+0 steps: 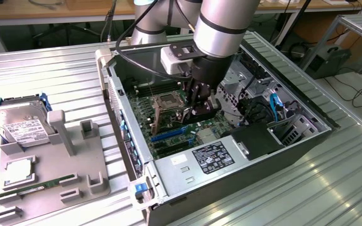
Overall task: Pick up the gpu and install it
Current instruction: 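Insert the gpu into the slot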
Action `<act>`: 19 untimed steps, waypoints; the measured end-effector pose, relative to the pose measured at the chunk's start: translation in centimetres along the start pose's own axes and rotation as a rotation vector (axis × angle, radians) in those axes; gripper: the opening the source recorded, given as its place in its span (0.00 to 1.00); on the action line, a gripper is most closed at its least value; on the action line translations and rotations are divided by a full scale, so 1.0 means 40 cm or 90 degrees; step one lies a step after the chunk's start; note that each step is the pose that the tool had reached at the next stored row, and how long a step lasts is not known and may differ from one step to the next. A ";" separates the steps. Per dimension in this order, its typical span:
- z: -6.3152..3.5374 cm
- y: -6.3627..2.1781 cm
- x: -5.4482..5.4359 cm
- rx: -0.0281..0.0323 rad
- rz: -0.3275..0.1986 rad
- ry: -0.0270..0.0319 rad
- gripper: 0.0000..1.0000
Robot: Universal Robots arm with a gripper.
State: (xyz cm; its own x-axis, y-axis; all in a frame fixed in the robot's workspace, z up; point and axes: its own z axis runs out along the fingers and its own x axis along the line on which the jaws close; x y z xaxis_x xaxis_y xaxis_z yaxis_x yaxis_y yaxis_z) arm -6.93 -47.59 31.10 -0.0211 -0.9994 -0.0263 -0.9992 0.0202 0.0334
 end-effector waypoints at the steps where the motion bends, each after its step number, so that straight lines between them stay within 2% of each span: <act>1: 0.001 0.003 -0.001 0.0000 0.000 0.0007 0.26; 2: 0.003 0.008 -0.003 0.0001 0.000 0.0026 0.26; 4: 0.006 0.013 -0.005 0.0001 0.000 0.0035 0.26; 19: 0.030 0.038 -0.016 0.0001 0.000 0.0036 0.26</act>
State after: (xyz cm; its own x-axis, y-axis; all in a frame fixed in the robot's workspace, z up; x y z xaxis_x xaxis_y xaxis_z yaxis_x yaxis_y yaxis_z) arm -8.47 -46.88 29.97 -0.0211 -0.9996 -0.0207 -0.9992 0.0204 0.0332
